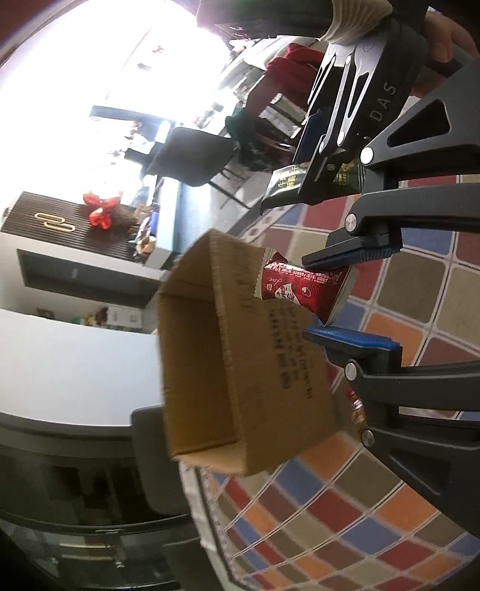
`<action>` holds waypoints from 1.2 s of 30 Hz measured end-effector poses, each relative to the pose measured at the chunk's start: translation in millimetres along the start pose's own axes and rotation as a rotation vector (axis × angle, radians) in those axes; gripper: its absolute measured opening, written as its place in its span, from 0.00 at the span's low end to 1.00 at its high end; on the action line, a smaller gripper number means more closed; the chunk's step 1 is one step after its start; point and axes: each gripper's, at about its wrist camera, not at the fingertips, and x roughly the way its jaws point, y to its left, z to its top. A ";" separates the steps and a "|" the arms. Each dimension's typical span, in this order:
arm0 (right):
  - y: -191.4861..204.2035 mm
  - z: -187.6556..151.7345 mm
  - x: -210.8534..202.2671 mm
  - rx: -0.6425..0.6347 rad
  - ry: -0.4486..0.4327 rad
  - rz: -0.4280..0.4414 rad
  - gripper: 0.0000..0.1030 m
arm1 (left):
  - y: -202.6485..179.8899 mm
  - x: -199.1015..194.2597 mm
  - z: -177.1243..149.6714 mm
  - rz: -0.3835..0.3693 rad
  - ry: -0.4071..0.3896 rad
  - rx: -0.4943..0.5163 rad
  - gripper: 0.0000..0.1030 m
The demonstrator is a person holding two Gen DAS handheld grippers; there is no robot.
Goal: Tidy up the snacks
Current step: 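Lift both held snacks and carry them over the cardboard box, then open both tools to drop the snacks into the box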
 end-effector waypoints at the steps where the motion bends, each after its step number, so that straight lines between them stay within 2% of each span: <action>1: 4.0 5.1 -2.5 -0.010 -0.013 0.008 0.46 | 1.3 -3.8 4.8 0.011 -0.012 0.002 0.31; 14: 41.0 60.9 -9.6 -0.079 -0.095 0.085 0.46 | 26.3 -23.8 48.6 0.063 -0.096 -0.005 0.31; 26: 67.8 100.2 9.4 -0.121 -0.100 0.106 0.46 | 59.4 -6.6 84.2 0.086 -0.086 -0.043 0.31; 36: 78.7 121.5 41.5 -0.143 -0.054 0.094 0.46 | 76.5 17.5 99.7 0.102 -0.050 -0.056 0.31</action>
